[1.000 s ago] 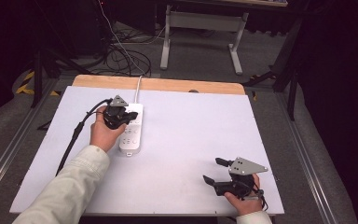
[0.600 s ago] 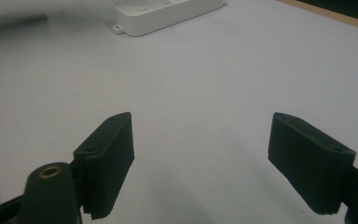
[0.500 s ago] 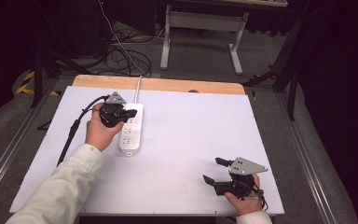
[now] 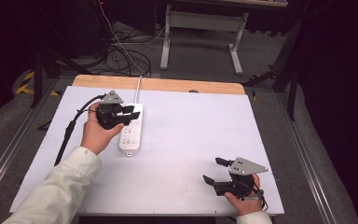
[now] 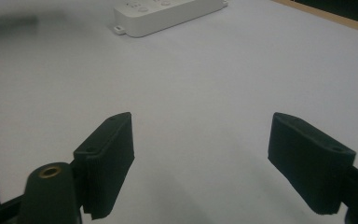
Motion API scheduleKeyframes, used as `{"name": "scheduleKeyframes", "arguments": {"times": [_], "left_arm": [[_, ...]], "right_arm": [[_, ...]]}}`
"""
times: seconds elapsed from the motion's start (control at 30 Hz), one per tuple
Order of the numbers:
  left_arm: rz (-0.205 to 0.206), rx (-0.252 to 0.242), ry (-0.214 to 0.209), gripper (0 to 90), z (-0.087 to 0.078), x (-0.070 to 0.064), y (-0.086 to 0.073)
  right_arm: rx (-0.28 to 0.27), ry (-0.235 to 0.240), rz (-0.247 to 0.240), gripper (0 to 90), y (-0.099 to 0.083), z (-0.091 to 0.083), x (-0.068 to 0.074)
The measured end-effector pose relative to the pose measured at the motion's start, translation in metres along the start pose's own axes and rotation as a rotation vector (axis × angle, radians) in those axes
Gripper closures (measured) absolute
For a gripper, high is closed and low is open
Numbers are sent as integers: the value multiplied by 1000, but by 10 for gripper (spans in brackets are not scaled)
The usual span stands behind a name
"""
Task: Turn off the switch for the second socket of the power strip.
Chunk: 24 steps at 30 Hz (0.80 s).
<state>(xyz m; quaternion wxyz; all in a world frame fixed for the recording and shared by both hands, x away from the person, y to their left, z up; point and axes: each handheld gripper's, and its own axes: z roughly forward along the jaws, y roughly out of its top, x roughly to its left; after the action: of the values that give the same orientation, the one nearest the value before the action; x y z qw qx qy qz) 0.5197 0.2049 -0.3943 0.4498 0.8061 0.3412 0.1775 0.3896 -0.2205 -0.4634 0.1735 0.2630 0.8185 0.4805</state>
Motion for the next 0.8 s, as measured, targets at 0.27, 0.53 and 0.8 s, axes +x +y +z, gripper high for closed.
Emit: {"name": "scheduleKeyframes", "arguments": {"times": [0.27,0.53,0.8], "left_arm": [[-1,-36,-3,382,-28,-14,6],[18,-98,-7,255,-53,-31,3],[35,-124,0,205,-82,-47,-12]], "right_arm": [[-1,-1,0,229,0,-1,0],[-1,-1,2,229,0,-1,0],[-11,-3,3,229,1,-2,1]]}}
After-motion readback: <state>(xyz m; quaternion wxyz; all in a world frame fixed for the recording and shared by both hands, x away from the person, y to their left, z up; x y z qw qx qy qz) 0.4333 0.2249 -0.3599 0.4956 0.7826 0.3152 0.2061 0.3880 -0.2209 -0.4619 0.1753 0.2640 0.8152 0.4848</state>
